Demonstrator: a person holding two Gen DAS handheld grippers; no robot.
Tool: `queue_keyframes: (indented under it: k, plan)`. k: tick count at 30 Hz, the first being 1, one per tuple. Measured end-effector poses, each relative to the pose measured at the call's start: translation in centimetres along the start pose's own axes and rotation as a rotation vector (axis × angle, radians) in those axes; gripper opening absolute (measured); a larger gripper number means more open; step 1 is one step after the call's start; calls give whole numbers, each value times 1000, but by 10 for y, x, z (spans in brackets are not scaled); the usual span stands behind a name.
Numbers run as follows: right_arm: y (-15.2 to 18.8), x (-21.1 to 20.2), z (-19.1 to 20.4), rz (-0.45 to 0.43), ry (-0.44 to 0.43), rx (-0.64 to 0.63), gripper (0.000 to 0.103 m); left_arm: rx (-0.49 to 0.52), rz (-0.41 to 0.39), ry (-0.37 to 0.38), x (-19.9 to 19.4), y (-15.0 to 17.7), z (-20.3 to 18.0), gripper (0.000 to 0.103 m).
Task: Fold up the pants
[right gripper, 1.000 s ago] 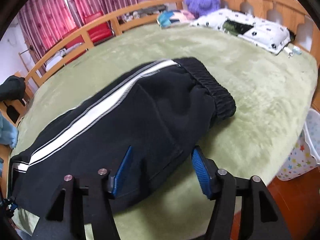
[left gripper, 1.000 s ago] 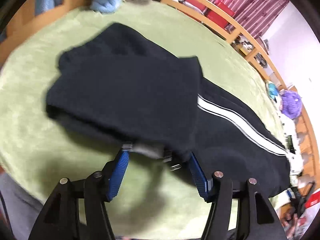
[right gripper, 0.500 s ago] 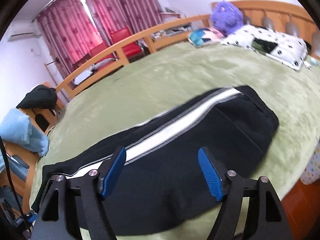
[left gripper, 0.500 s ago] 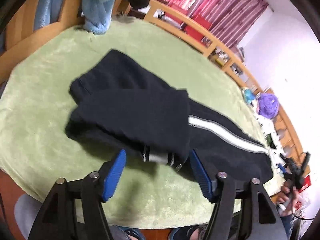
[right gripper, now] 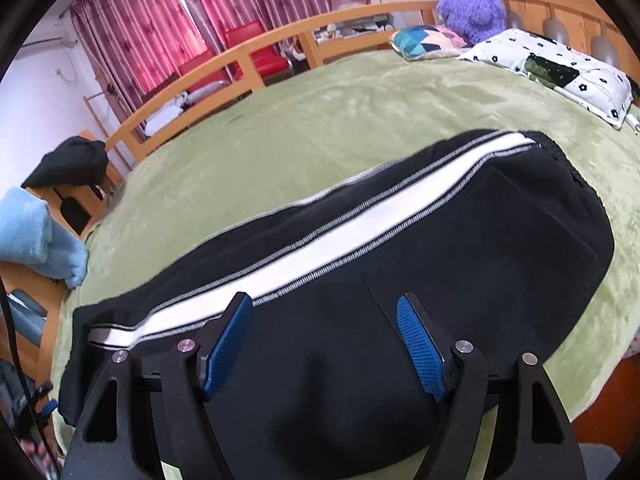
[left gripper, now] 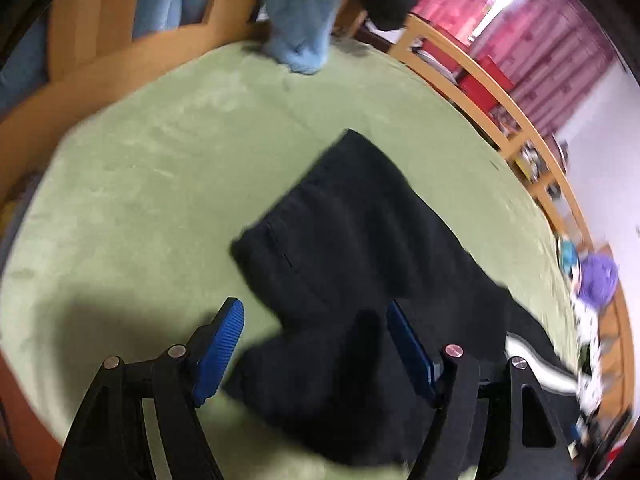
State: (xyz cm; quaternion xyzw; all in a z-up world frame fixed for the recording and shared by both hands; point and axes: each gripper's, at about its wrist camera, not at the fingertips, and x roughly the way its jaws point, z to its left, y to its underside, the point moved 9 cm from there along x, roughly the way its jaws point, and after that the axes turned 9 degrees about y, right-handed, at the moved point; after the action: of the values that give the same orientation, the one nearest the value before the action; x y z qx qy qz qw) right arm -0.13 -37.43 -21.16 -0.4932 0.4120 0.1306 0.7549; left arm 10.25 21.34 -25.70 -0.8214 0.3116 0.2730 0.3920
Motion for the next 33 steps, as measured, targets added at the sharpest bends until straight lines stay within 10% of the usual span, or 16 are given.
queue_keyframes:
  k: [7,9,12,17,26,33]
  plan:
    - [18,9,-13,45,93,15,74,-114,28,-48,56,-17,33,50]
    - [26,14,-11,62,110,18,74,-75,19,-47,55,-21,30,14]
    - [34,20,-2,89,111,6,74,-82,-19,-12,35,-31,34,9]
    - [39,15,11,68,130,-74,74,-100,11,-14,25,-18,49,12]
    - [47,-5,8,44,66,-70,74,119,4,-132,-21,4,-6,59]
    - [52,-9,2,49,24,-47,74,256,61,44,-24,56,-88,59]
